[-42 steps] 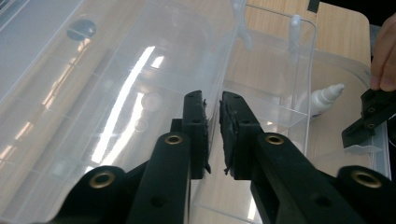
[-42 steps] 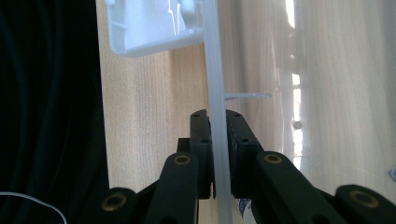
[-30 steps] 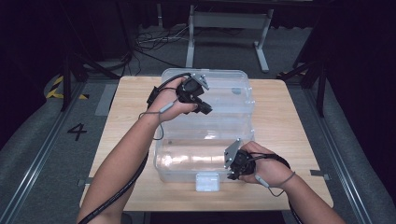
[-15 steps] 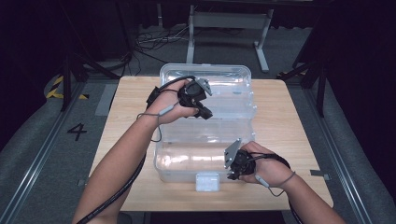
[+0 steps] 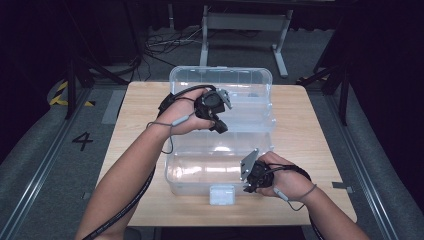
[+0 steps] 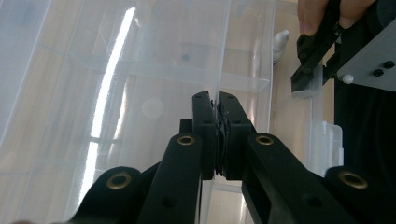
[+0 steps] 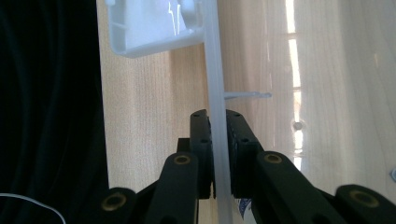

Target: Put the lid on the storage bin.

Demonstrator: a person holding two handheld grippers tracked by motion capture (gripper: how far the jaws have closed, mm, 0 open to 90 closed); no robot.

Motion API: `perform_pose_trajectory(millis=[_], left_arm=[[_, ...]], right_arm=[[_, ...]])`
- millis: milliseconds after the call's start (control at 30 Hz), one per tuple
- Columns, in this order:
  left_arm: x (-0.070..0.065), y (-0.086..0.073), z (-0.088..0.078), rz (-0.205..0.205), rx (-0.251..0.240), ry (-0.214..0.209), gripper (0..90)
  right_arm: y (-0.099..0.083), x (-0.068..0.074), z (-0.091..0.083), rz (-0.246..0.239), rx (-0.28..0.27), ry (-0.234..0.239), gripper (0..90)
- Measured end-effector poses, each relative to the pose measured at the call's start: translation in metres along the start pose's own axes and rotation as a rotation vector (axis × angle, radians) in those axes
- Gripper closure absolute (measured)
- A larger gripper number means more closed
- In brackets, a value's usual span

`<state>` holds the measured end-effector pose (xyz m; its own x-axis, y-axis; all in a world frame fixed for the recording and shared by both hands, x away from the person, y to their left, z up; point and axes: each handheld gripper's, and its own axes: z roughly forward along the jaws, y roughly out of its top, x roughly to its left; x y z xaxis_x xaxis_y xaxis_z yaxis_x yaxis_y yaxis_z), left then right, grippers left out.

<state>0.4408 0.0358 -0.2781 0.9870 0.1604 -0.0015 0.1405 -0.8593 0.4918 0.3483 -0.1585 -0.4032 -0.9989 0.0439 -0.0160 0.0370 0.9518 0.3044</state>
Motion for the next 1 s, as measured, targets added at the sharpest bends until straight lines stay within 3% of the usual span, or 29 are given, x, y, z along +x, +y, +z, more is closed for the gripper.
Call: perform_pose_trajectory(millis=[367, 567, 1000], left_arm=[[-0.011, 0.004, 0.001, 0.032, 0.061, -0.016, 87.3], [-0.024, 0.007, 0.003, 0.069, 0.099, -0.008, 87.4], [-0.029, 0.003, 0.005, 0.070, 0.095, -0.027, 88.1]], right_arm=[[-0.001, 0.001, 0.000, 0.002, -0.009, -0.009, 83.2], [-0.001, 0.005, 0.000, 0.004, -0.008, -0.046, 83.1], [0.000, 0.010, 0.000, -0.011, 0.001, -0.098, 82.7]])
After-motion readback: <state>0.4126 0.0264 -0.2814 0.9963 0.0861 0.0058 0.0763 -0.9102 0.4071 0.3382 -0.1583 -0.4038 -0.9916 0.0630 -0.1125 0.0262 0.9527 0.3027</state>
